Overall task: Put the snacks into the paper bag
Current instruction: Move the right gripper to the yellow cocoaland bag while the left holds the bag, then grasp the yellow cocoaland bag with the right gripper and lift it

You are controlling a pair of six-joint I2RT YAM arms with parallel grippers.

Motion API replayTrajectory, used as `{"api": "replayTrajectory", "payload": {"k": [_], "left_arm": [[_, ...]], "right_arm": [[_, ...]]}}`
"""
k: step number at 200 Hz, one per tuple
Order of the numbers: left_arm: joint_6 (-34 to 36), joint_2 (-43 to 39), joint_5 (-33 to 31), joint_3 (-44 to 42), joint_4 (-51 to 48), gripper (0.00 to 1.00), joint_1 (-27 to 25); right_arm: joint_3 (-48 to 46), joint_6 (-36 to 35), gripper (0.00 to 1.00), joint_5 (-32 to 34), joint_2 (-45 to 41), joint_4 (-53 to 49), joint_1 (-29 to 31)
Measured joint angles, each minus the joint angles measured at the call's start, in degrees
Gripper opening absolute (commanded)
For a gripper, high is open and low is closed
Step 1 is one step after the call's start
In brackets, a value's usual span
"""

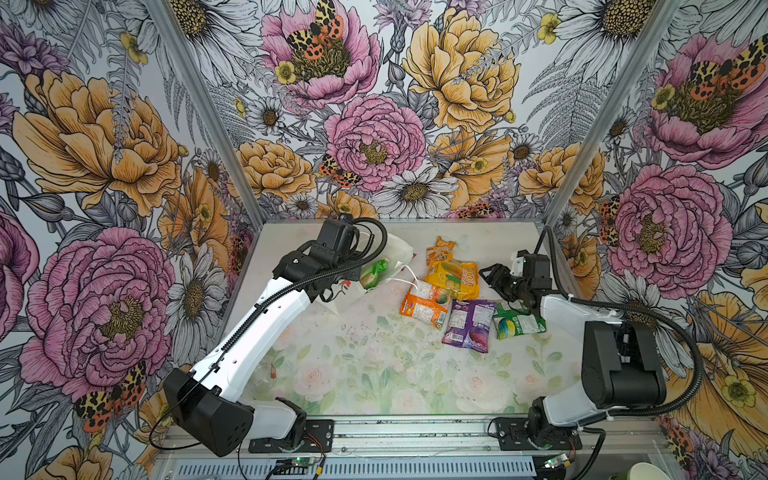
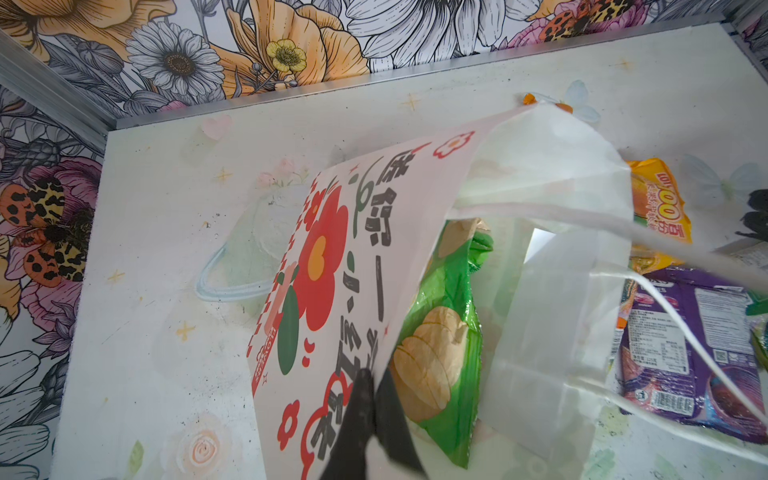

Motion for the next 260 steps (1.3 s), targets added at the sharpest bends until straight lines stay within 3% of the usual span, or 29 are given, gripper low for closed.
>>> {"api": "replayTrajectory", "payload": {"k": [59,144,161,237,260], "left_arm": [[0.00,0.00,0.26,-0.02,0.11,0.00,0.17],[-0.26,-0.02,1.53,-0.28,0.52,0.00,1.36],[-0.26,-0.02,1.55,-0.28,0.55,0.00,1.36],[-0.39,-0.13,1.66,-0.66,1.09,0.00,1.46],[-0.42,-0.13,1.73,-0.66,1.29,0.00,1.75]], "right_arm": [[-1.64,2.95,0.67,-4.13,9.27,13.44,-1.42],[-0.72,4.50,0.62,-9.46,16.48,18.86,0.02],[0.04,4.76,0.57,-9.55,17.75,19.02,0.70],[1.09,6.47,0.16,-9.29,19.06,20.24,2.25],[1.09,6.34,0.10,-8.76,18.40,19.67,2.38]]}}
